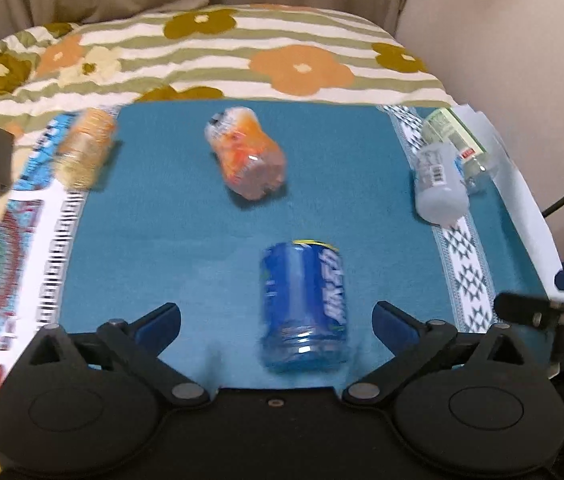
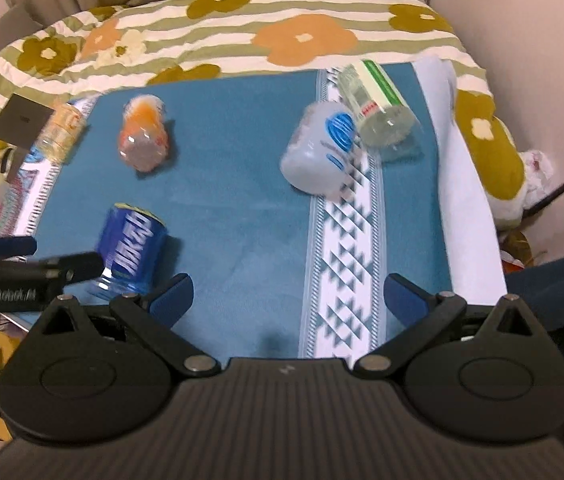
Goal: Flip cup upright
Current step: 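Close the right gripper on the blue cup while the left gripper opens and withdraws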
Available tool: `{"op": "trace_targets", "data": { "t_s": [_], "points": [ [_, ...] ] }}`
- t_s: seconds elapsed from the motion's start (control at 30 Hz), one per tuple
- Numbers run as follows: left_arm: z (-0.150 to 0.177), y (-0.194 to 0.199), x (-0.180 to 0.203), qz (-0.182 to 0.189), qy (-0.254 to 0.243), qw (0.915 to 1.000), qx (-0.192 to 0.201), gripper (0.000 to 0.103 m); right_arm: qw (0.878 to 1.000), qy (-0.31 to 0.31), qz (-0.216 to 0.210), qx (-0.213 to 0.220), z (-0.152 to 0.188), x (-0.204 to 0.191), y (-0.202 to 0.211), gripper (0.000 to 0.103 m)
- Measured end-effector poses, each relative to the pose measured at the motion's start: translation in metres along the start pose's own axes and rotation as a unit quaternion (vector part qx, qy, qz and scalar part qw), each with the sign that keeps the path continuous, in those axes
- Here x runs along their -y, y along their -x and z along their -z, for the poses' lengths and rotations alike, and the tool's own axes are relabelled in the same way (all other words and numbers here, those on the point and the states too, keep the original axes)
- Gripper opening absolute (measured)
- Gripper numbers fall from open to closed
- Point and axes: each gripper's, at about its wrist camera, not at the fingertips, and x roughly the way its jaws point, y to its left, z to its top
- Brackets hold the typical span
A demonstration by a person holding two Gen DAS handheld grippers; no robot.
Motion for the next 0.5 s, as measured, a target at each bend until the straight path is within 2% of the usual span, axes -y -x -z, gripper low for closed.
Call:
{"op": "trace_targets", "data": {
  "t_s": [0.3, 0.5],
  "points": [
    [0.006, 0.019, -0.053, -0.026, -0.001, 0.9997, 0.001, 0.103, 0.996, -0.011, -0.071, -0.051, -0.04, -0.041, -0.018, 0.103],
    [0.008, 0.012, -0.092, -0.03, 0.008, 0.9995, -0.003, 0.103, 0.991, -0.034, -0.085, -0.093, -0.063, -0.073, -0.057, 0.103]
  ]
}}
